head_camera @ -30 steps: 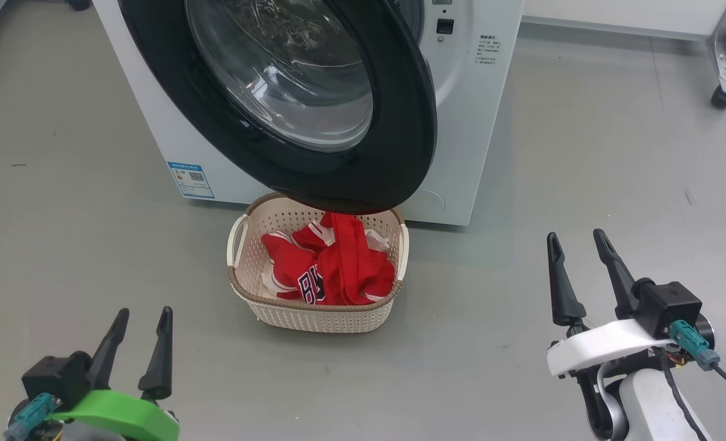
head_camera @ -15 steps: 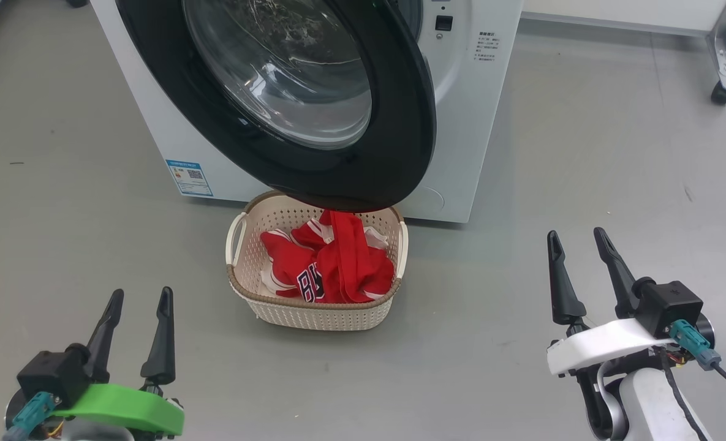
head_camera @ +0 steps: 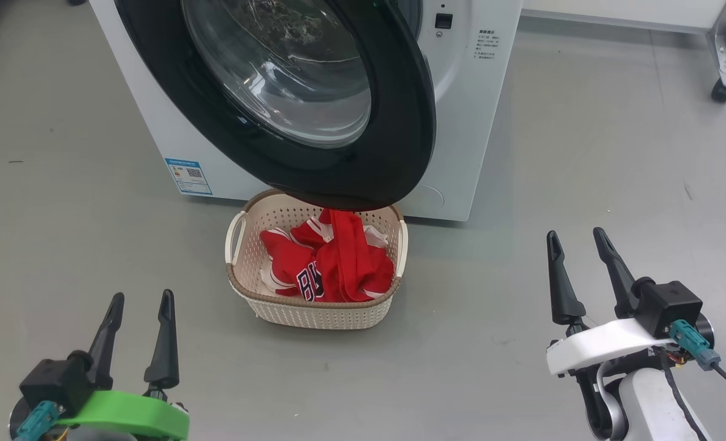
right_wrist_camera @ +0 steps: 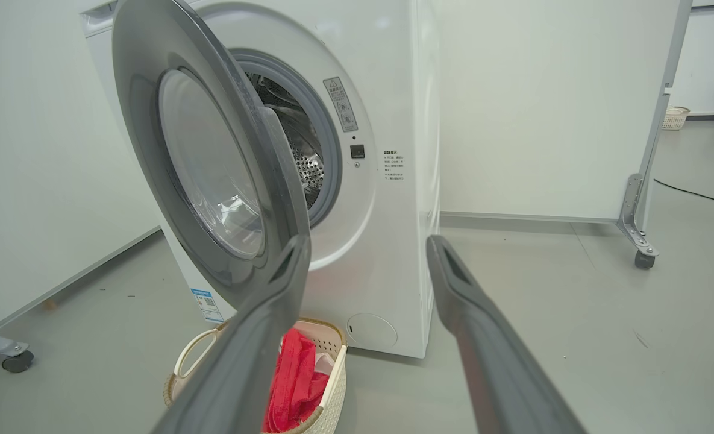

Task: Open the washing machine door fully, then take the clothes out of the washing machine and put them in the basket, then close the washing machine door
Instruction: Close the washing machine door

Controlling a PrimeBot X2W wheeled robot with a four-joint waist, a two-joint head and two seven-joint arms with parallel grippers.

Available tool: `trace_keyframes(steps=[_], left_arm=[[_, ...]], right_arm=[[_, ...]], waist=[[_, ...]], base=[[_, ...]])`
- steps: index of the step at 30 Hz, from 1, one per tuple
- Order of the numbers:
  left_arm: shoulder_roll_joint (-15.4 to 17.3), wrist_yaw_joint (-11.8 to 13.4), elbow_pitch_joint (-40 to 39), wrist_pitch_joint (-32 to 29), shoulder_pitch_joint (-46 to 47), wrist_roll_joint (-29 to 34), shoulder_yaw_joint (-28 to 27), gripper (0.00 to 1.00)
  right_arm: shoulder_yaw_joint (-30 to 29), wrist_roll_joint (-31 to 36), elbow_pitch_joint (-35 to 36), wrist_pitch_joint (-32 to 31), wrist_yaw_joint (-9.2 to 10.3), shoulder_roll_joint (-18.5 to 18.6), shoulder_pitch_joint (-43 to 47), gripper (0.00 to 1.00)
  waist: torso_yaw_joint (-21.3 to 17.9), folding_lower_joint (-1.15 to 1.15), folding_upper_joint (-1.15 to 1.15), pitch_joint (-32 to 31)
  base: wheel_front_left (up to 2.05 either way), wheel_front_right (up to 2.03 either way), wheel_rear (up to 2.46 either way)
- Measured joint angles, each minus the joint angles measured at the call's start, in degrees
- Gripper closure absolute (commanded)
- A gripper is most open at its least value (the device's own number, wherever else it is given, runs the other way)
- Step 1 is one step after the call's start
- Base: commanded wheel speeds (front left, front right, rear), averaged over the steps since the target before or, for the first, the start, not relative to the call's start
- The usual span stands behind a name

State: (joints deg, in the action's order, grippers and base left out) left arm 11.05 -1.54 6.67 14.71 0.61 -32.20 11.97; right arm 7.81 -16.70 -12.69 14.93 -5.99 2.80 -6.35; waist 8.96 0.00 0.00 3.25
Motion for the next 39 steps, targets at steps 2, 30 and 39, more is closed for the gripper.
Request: trace_keyframes(steps=[2,30,39], left_arm=[[-0.35,-0.01,-0.12,0.00,-0.43,0.18,-0.31,0.00],[-2.64,-1.35,-0.75,0.00,-1.99,3.56,-2.47,0.00],[-3.19,-2.29,-1.42,0.01,-2.19,4.78,-1.98,0.00]], right_arm=[[0.02,0.00,0.00,0.00,0.00,0.00,0.00,0.00],[0.18,-0.03,0.00,0.00,-0.01,-0.02,-0.01,0.00],[1.05,2.36,1.62,0.01,-0.12,0.01,-0.30,1.00]], waist=[[0.01,0.00,0.00,0.02],[-0.04,0.00,0.00,0.44],[0.34,0.00,0.00,1.98]], base=[[0.00,0.00,0.00],[0.00,0.00,0.00],[0.00,0.00,0.00]])
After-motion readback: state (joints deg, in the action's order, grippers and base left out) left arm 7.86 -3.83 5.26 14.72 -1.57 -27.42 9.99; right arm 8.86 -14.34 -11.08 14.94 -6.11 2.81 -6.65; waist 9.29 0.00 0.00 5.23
